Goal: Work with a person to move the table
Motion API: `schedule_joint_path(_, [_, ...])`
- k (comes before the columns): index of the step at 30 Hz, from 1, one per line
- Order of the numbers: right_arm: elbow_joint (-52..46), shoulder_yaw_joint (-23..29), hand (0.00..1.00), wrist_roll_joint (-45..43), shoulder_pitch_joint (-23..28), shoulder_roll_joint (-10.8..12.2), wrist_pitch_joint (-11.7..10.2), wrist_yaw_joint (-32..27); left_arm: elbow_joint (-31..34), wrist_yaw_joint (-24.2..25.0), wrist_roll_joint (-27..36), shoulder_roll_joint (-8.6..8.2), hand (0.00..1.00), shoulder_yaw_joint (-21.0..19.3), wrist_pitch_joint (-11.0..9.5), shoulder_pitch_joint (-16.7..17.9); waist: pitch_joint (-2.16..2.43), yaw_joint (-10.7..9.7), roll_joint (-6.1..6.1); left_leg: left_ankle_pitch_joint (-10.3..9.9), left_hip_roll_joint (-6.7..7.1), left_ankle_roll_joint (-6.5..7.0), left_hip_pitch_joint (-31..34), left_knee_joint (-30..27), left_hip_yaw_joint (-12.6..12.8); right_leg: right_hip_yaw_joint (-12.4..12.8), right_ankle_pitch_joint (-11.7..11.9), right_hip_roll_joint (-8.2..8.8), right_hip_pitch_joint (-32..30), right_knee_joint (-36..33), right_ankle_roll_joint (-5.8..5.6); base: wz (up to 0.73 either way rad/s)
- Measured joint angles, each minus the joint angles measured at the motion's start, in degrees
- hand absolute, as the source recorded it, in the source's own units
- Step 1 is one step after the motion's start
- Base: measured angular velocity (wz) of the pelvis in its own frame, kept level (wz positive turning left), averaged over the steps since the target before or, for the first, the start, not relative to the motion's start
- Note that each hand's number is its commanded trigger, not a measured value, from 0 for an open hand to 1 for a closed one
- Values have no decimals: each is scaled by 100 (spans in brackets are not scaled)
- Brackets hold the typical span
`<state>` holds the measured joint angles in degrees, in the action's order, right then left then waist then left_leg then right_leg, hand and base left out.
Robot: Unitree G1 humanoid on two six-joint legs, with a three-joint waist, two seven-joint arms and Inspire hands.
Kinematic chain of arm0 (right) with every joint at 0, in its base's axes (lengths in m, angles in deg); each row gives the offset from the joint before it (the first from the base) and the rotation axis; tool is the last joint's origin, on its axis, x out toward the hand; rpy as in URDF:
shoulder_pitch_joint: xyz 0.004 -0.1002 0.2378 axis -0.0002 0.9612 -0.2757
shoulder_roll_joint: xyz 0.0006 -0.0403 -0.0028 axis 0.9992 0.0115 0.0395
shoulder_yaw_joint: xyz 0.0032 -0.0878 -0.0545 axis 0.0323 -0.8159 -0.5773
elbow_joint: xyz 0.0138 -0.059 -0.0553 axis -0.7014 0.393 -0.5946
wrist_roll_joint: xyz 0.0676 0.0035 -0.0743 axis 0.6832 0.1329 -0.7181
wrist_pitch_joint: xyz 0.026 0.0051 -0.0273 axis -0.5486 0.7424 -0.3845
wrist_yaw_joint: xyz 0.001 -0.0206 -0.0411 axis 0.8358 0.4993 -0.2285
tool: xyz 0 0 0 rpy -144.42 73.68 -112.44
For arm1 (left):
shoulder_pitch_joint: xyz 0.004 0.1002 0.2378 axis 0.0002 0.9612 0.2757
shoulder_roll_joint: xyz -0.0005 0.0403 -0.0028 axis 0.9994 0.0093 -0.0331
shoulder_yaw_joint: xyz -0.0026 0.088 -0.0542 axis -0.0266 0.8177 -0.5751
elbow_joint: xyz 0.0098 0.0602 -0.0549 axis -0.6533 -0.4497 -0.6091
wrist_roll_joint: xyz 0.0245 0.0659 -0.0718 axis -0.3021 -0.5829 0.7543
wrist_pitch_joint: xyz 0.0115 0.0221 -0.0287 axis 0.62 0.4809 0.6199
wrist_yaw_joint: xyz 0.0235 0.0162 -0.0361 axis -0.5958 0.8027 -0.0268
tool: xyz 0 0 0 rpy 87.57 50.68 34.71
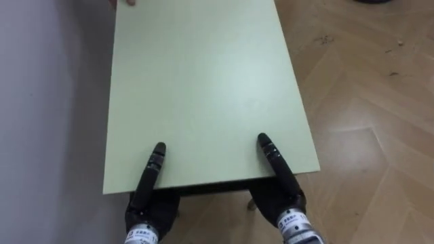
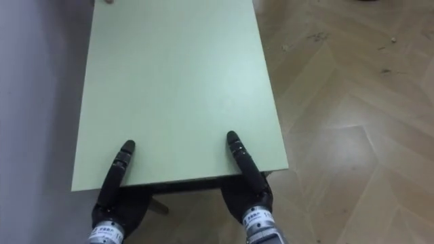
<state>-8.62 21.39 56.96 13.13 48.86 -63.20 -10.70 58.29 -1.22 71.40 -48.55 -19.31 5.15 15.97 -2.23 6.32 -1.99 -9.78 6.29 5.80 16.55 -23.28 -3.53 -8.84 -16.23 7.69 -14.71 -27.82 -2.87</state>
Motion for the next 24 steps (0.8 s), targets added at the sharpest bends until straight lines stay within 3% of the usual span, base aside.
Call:
schedule_joint_path(1, [-3,1,100,-5,60,-2,-13,0,-46,-12,0,2,100,-5,53,-14,1,-80,1,-18,84,15,-81,5,-79,223,314,-21,-124,205,8,77])
schedule_joint_path(2, [-2,0,100,-7,88,-9,-24,-2,-62,-30,0,0,100,7,82,-18,8,-180,-25,-22,105,15,-121,18,-121,285,462,-53,-138,209,6,102])
schedule_joint_path(3, [-2,8,100,34,132,-20,-60,-4,-62,-87,-1,24,100,19,114,-45,30,-362,-47,-19,105,18,-182,106,-96,304,471,-68,-9,293,-14,92])
schedule_joint_path(4, [-2,7,100,67,114,-19,-56,-23,-62,-110,-20,22,100,9,119,-63,35,-400,-36,-7,81,16,-228,199,-92,307,481,-103,97,436,-36,66])
schedule_joint_path(10, [-2,-64,100,115,100,1,-56,-92,-62,-146,-46,35,100,-104,210,-63,37,-298,-17,4,7,31,-647,595,204,344,540,-135,592,956,-62,2])
schedule_joint_path(14, [-2,-56,100,126,171,39,-53,-98,-62,-185,-117,29,100,-137,300,-49,33,-263,-3,4,10,31,-869,671,202,411,584,-141,796,1161,-33,-1])
schedule_joint_path(17, [-2,-58,100,122,174,77,-53,-98,-61,-189,-197,12,100,-157,305,-51,34,-246,9,4,9,32,-1000,774,90,404,610,-247,768,1242,-26,-8])
schedule_joint_path(18, [-1,-58,100,122,192,82,-48,-98,-61,-200,-197,13,100,-153,311,-49,33,-225,7,4,12,31,-1054,775,-39,409,683,-398,684,1417,78,-9])
schedule_joint_path(19, [0,-58,100,119,213,80,-50,-98,-76,-203,-198,17,100,-154,335,-48,26,-207,1,3,13,29,-1127,791,-66,414,952,-588,541,1613,240,0])
schedule_joint_path(21, [11,-50,100,134,319,83,-59,-98,-95,-226,-238,1,100,-145,400,-1,24,-240,-15,1,-11,24,-1309,840,54,260,1129,-641,589,1606,356,12])
schedule_joint_path(23, [16,-89,100,135,376,101,-60,-98,-101,-223,-301,-18,100,-214,401,73,23,-301,-13,-23,-57,-67,-1339,791,402,328,1180,-575,845,1780,377,27])
schedule_joint_path(24, [67,-111,100,127,392,185,-88,-92,-208,-221,-347,-31,100,-199,408,-7,-32,-361,90,-206,-59,-442,-996,326,723,703,1228,-432,978,1922,304,89])
